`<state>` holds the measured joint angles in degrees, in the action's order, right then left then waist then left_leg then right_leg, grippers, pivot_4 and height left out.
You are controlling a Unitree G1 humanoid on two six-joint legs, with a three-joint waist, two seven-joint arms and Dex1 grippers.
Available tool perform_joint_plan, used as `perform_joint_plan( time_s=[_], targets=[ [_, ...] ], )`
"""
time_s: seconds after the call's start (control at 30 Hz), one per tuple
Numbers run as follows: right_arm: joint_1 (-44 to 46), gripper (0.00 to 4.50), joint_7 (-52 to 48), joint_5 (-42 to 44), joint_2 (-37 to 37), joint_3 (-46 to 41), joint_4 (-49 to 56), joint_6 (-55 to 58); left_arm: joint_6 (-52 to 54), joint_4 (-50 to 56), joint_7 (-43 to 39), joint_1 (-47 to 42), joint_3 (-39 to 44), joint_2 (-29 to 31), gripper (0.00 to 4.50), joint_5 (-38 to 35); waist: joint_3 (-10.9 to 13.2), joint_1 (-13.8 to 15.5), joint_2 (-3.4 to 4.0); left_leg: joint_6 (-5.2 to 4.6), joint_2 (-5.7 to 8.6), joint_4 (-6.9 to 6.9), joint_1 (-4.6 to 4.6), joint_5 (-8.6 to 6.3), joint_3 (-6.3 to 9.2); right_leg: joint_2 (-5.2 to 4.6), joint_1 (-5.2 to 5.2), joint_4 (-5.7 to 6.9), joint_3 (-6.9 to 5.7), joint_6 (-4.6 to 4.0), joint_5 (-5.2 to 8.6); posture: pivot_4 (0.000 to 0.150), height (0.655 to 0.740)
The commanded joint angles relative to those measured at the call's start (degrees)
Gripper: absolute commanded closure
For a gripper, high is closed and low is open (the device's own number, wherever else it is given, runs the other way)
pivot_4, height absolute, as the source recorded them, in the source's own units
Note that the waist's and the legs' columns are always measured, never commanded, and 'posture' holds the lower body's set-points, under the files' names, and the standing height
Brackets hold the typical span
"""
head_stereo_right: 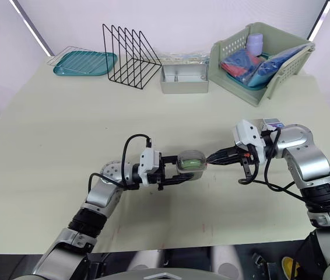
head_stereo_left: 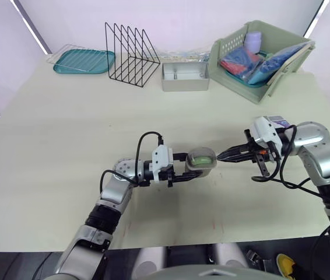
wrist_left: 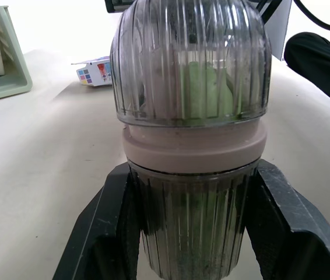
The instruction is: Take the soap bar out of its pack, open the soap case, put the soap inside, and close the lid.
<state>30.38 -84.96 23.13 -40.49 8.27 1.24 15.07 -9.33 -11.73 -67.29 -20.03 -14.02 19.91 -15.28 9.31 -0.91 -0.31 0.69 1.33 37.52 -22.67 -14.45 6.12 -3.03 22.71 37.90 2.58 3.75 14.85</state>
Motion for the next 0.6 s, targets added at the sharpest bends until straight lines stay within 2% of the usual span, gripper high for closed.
perform_joint_plan(
  time_s=[0.03, 0.4, 0.6],
  targets=[
    [0.9, 4.47, -0.5, 1.2, -0.1, -0.4, 1.7, 0.3, -0.4, 0.2, 0.4, 0.0, 0.2, 0.4, 2.63, 0.7, 0.0, 0.0, 0.00, 0.00, 0.00, 0.00, 0.00, 0.00, 0.00, 0.00, 0.00, 0.00, 0.00, 0.00, 0.00, 0.150, 0.7400],
    [1.5, 4.47, -0.7, 1.6, -1.2, -2.8, -0.8, -0.5, -0.5, 0.2, 0.4, 0.1, 0.2, 0.4, 2.63, 0.7, 0.0, 0.0, 0.00, 0.00, 0.00, 0.00, 0.00, 0.00, 0.00, 0.00, 0.00, 0.00, 0.00, 0.00, 0.00, 0.150, 0.7400],
    [4.7, 4.47, 2.4, 6.1, 1.1, -4.5, 0.8, 4.4, -0.6, 0.1, 0.2, 0.0, 0.2, 0.4, 2.63, 0.7, 0.0, 0.0, 0.00, 0.00, 0.00, 0.00, 0.01, 0.00, 0.01, 0.00, 0.00, 0.02, 0.01, 0.00, 0.00, 0.150, 0.7400]
  ],
)
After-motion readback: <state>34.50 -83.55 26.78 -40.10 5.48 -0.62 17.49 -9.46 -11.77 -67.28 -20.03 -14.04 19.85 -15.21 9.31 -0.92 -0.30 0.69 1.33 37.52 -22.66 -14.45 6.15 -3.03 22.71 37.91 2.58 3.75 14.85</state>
